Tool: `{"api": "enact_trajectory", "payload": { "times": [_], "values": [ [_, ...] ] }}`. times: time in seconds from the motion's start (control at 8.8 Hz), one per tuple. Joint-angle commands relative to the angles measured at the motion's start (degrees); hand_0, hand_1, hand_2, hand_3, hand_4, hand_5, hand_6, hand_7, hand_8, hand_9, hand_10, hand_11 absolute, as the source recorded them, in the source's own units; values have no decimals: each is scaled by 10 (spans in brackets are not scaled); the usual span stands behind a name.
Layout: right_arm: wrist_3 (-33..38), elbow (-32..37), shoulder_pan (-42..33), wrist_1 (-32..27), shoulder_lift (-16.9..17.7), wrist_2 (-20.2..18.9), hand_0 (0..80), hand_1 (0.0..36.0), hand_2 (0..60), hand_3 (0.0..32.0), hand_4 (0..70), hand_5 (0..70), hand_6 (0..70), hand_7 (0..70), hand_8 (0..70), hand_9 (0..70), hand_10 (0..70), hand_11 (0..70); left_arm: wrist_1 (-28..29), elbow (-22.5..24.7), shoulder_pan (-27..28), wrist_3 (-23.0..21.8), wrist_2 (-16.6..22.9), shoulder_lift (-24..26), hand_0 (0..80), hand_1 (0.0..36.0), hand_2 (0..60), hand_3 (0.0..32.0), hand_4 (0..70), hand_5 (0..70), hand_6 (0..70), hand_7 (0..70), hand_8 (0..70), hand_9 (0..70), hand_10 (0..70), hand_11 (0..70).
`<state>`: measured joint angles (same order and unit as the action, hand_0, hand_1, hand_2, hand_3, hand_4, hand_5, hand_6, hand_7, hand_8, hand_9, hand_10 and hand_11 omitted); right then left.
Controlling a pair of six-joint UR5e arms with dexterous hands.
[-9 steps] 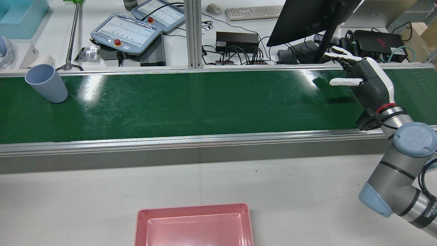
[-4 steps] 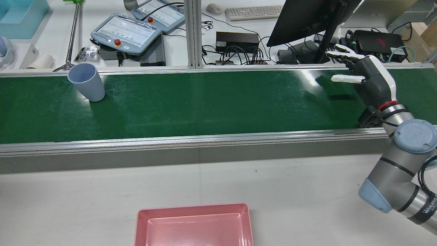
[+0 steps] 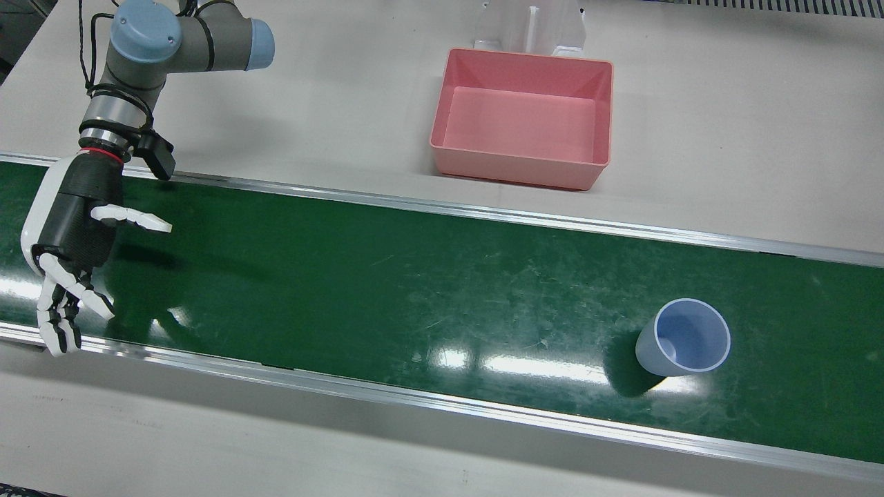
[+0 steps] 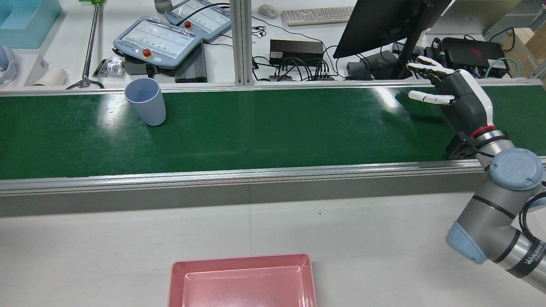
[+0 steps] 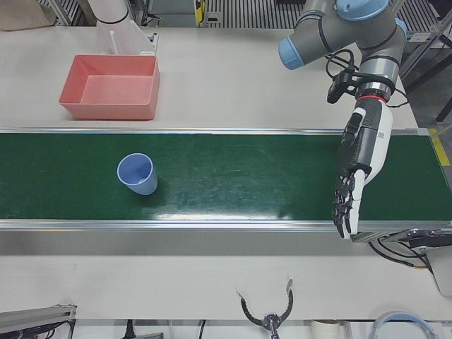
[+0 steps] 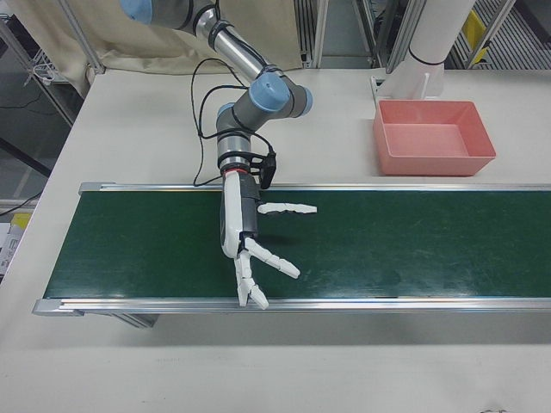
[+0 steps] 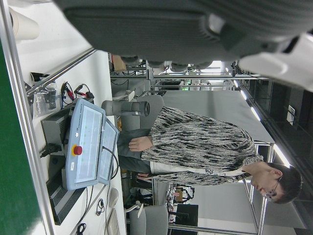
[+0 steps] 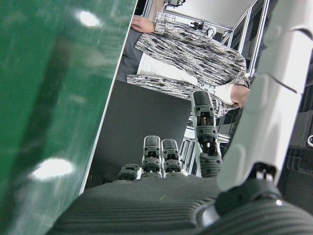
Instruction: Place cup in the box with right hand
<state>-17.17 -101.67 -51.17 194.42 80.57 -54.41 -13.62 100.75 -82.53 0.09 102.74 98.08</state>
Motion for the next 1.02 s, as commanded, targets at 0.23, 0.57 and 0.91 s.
{"api": "enact_trajectory", "payload": {
  "times": [0.23, 0.57, 0.91],
  "values": [
    [-1, 5, 5, -1, -2, 0, 531, 157, 67, 0, 259, 59, 62, 215, 103, 190, 32, 62, 0, 0, 0, 0, 0, 0, 0, 0, 0, 0, 0, 0, 0, 0, 0, 0, 0, 0],
    [0, -2, 5, 0, -1, 0, 546, 166, 61, 0, 229, 64, 62, 207, 105, 191, 35, 69, 0, 0, 0, 0, 0, 0, 0, 0, 0, 0, 0, 0, 0, 0, 0, 0, 0, 0],
    [1, 1, 12, 0, 2, 0, 549, 145, 0, 0, 248, 62, 60, 202, 103, 188, 29, 59, 0, 1, 0, 0, 0, 0, 0, 0, 0, 0, 0, 0, 0, 0, 0, 0, 0, 0]
  ]
}}
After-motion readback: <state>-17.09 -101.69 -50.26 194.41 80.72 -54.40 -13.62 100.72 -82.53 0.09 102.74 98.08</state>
